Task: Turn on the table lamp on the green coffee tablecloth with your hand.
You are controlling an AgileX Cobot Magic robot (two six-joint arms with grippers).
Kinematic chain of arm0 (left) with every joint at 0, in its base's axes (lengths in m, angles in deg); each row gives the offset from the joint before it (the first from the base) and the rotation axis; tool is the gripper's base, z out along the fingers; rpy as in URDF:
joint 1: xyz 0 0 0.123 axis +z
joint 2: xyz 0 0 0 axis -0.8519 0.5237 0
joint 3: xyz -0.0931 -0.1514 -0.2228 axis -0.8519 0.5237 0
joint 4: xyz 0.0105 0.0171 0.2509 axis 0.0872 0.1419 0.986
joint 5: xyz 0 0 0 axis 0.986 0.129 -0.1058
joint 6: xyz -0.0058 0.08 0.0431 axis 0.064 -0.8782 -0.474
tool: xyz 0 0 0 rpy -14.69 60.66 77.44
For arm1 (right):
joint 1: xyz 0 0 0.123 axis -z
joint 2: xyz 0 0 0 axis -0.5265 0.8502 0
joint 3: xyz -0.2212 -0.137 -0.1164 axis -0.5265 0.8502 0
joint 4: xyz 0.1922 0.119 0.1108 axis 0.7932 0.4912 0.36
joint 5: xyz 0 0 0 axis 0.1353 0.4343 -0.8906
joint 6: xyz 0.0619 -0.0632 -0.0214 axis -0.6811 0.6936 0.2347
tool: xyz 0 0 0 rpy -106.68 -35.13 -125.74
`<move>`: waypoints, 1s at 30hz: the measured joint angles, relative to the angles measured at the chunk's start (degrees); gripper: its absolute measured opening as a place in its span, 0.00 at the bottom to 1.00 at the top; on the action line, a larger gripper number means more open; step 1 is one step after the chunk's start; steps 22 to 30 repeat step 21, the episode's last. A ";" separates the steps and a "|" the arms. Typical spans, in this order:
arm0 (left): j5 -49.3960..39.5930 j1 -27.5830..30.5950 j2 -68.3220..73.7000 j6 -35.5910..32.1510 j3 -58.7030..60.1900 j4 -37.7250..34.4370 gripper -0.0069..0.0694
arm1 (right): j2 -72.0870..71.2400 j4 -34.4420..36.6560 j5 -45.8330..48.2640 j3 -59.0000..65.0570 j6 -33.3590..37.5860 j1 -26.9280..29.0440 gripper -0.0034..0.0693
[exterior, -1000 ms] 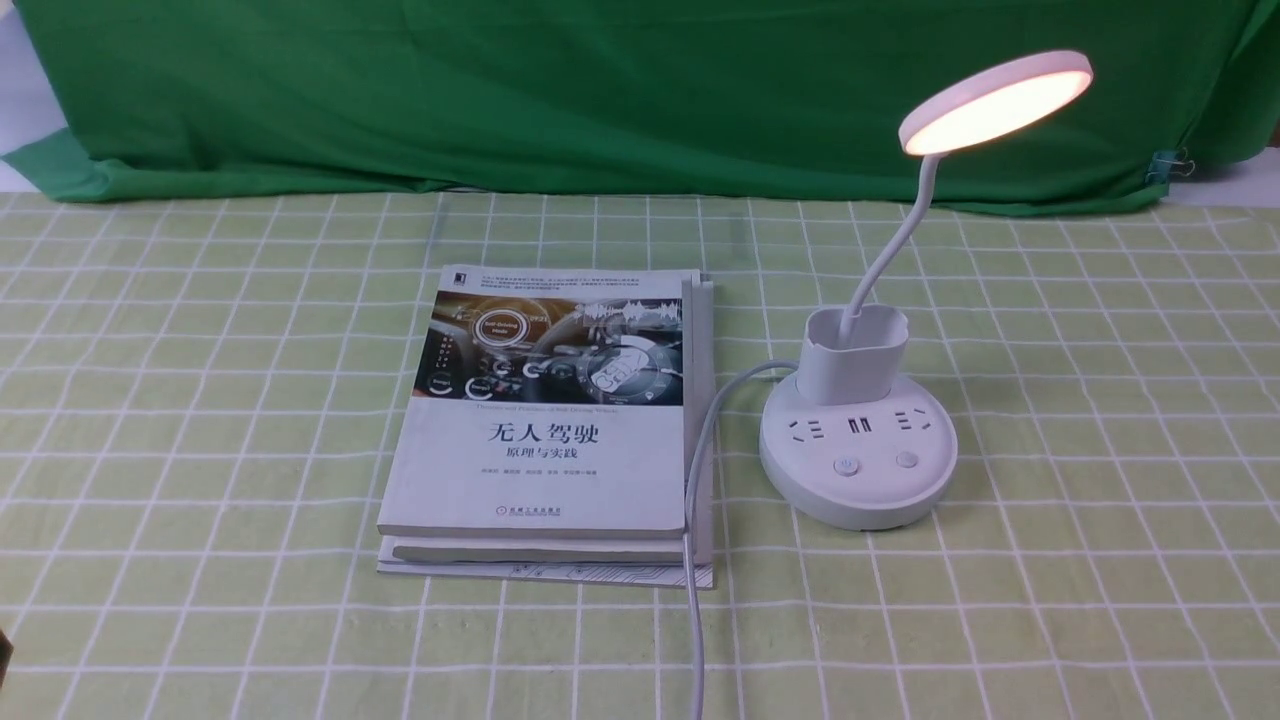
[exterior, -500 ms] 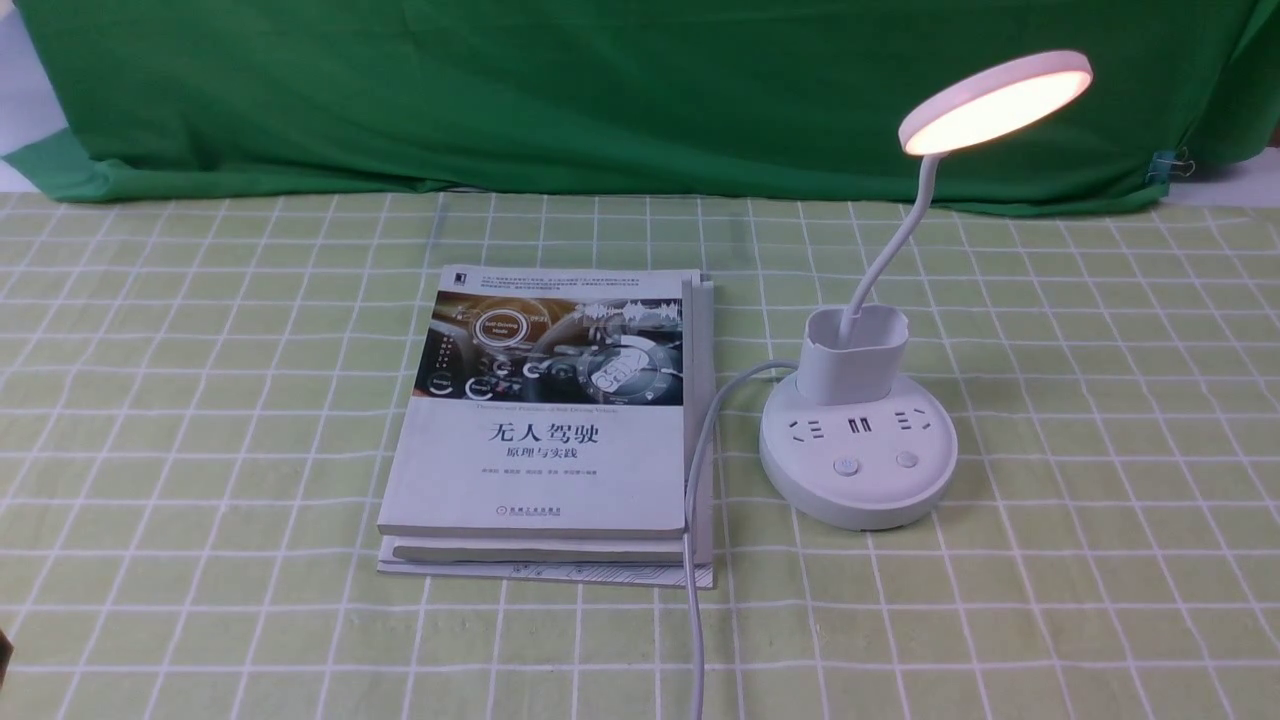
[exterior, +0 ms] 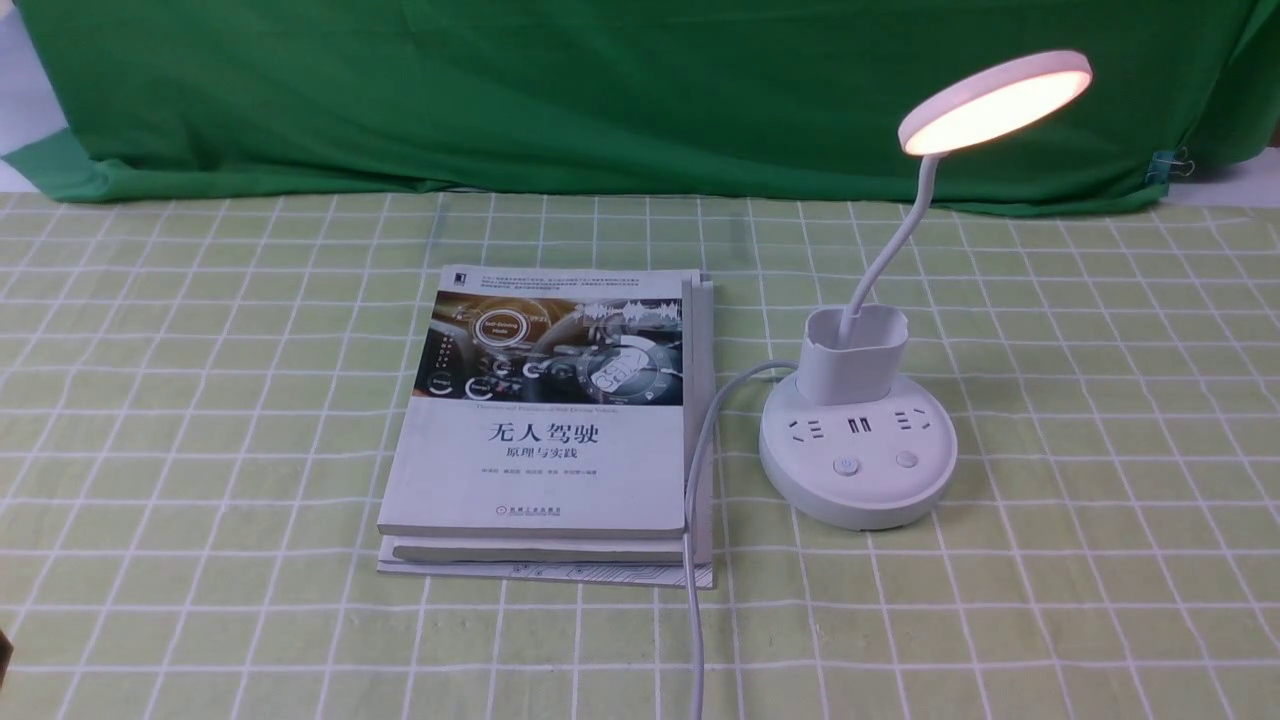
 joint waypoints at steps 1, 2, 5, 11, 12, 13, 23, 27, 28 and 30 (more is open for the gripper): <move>0.00 0.00 0.00 0.00 0.00 0.00 0.09 | 0.00 0.00 0.00 0.00 0.00 0.00 0.21; 0.00 0.00 0.00 0.00 0.00 0.00 0.09 | 0.00 0.00 0.00 0.00 0.00 0.00 0.21; 0.00 0.00 0.00 0.00 0.00 0.00 0.09 | 0.00 0.00 0.00 0.00 0.00 0.00 0.23; 0.00 0.00 0.00 0.00 0.00 0.00 0.09 | 0.00 0.00 0.00 0.00 0.00 0.05 0.24; 0.00 0.00 0.00 0.00 0.00 0.00 0.09 | 0.00 0.00 0.00 0.00 0.00 0.05 0.24; 0.00 0.00 0.00 0.00 0.00 0.00 0.09 | 0.00 0.00 0.00 0.00 0.00 0.05 0.24; 0.00 0.00 0.00 0.00 0.00 0.00 0.09 | 0.00 0.00 0.00 0.00 0.00 0.05 0.26; 0.00 0.00 0.00 0.00 0.00 0.00 0.09 | 0.00 0.00 0.00 0.00 0.00 0.05 0.26; 0.00 0.00 0.00 0.00 0.00 0.00 0.09 | 0.00 0.00 0.00 0.00 0.00 0.05 0.26; 0.00 0.00 0.00 0.00 0.00 0.00 0.09 | 0.00 0.00 0.00 0.00 0.00 0.05 0.26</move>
